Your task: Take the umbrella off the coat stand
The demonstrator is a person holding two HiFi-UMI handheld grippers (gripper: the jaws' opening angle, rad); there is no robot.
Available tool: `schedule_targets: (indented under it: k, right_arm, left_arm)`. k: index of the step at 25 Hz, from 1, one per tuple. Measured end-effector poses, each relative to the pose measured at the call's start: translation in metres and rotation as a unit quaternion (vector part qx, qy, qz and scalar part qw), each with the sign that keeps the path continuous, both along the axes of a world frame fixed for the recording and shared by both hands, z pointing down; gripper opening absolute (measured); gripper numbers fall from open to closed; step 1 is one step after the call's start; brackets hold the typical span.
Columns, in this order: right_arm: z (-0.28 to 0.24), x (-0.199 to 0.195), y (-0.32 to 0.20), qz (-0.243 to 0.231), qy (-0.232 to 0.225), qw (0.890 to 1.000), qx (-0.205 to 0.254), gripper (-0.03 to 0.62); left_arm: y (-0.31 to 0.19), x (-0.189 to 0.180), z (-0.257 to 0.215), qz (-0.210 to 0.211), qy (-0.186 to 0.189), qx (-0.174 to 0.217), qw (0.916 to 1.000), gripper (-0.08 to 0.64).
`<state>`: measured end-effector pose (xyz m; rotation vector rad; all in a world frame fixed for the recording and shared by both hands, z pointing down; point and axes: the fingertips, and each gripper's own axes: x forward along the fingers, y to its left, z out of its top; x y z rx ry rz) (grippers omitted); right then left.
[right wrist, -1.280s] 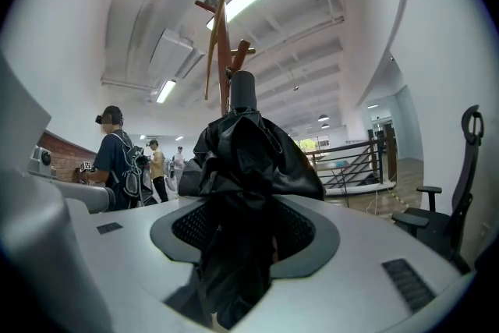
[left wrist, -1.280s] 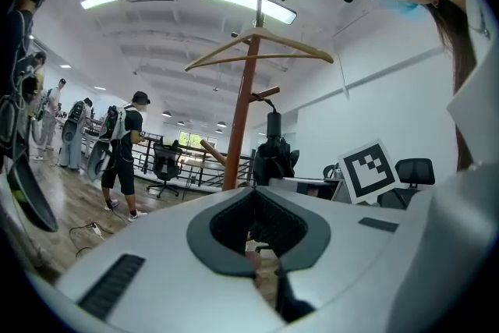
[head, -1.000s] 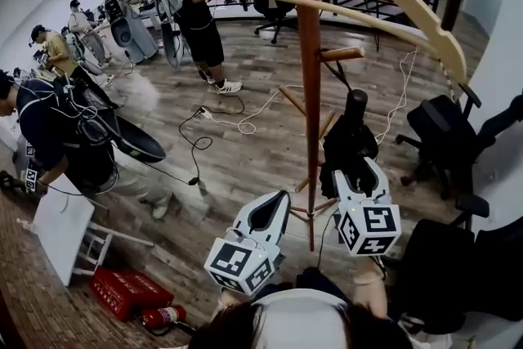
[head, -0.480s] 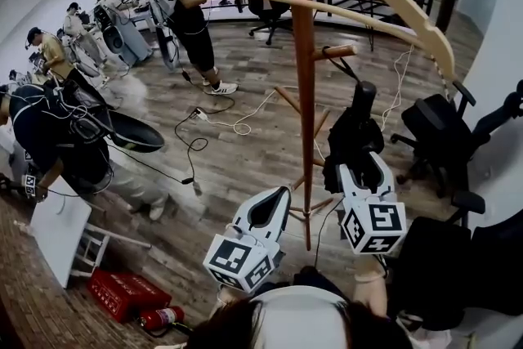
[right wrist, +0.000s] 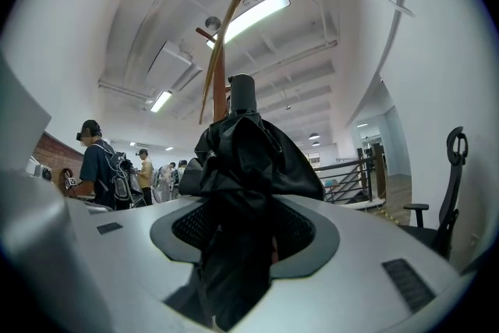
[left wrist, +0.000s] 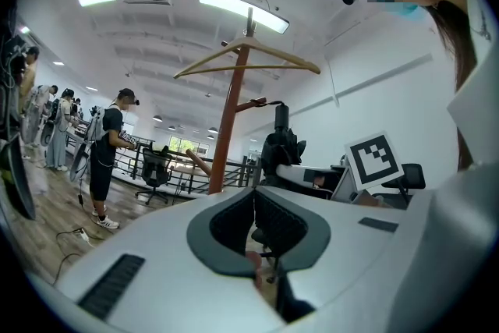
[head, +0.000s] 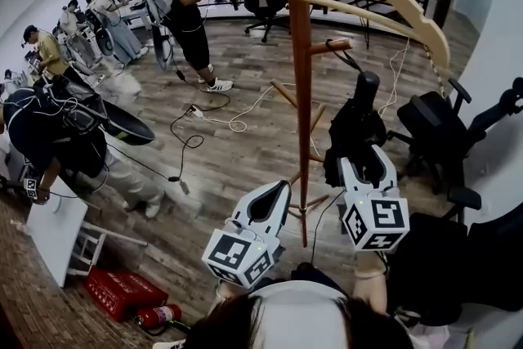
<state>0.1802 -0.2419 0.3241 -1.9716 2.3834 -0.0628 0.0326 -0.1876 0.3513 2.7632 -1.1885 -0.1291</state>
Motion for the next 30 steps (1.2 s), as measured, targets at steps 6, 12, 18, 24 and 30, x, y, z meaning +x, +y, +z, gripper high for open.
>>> schedule_targets:
  k: [6,12,18,24,30]
  right_arm:
    - [-0.008,0.002,0.005,0.005,0.0,1.0,0.009,0.222]
    - [-0.012,0.001,0.011,0.013,0.003,1.0,0.013,0.222]
    - [-0.014,0.011,0.015,0.022,0.002,1.0,0.013,0.222]
    - [-0.009,0.003,0.025,0.03,0.001,0.999,0.014,0.222]
    - [-0.007,-0.013,0.036,0.038,0.003,0.999,0.011,0.222]
  left_arm:
    - [0.002,-0.001,-0.004,-0.001,0.006,0.003,1.0,0.009]
    - [0.004,-0.003,-0.004,0.007,0.008,0.004,0.9999,0.009]
    - [0.008,0.006,-0.007,0.02,-0.002,0.005,0.9998,0.009]
    - [0.016,-0.004,-0.003,0.027,-0.003,0.006,0.9996,0.009]
    - [0.024,-0.02,-0.003,0.034,-0.001,0.007,0.9994,0.009]
